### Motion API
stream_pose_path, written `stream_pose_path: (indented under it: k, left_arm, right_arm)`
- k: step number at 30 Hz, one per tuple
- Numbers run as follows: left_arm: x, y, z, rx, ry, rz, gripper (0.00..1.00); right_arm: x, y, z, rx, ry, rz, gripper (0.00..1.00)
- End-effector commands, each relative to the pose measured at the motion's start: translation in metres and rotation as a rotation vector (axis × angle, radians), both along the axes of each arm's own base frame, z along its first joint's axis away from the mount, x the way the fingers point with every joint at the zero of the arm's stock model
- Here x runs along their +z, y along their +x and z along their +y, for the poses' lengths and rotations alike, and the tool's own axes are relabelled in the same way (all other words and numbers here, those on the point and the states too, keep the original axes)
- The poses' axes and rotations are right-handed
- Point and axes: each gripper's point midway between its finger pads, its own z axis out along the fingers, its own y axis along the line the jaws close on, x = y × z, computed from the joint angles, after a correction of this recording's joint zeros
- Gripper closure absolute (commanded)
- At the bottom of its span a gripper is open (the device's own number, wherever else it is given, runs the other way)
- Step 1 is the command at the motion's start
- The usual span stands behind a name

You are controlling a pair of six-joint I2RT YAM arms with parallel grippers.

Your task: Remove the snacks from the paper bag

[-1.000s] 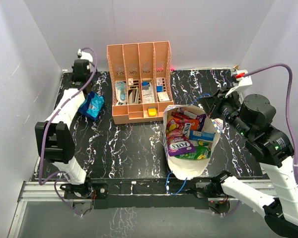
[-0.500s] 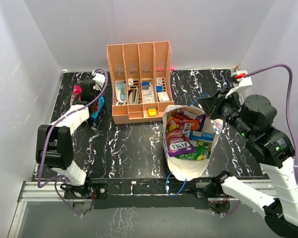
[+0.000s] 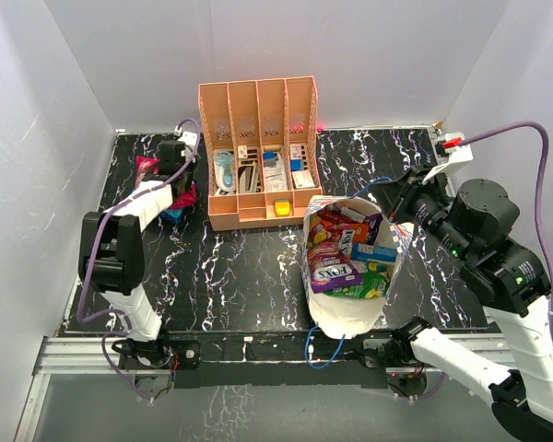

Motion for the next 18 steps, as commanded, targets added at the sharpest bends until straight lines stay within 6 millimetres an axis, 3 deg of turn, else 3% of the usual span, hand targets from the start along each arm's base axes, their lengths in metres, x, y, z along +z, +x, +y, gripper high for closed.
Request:
stream_pose_path:
  k: [1,2,3,5,13,18]
  left_arm:
    - [0.062,-0.009,-0.013,0.04,-0.139,-0.097,0.65]
    - [0.071,-0.011,-0.014,0.059,-0.167,-0.103,0.55]
    - [0.081,-0.014,-0.014,0.079,-0.192,-0.111,0.38]
    - [0.108,-0.019,-0.018,0.122,-0.27,-0.142,0.26]
    - [0.172,-0.068,-0.058,0.047,-0.596,-0.206,0.13]
    - [0.214,-0.126,-0.127,-0.252,-0.869,-0.245,0.19]
  right_arm:
    - [0.029,-0.003,0.003,0.013,0.073,-0.076,0.92]
    - [0.03,-0.003,0.004,0.017,0.078,-0.073,0.92]
    - [0.03,-0.003,0.005,0.02,0.083,-0.072,0.92]
    - [0.032,-0.003,0.006,0.025,0.092,-0.072,0.92]
    - [0.032,-0.006,0.006,0.019,0.124,-0.053,0.92]
    - [0.029,-0.009,0.004,0.012,0.142,-0.043,0.92]
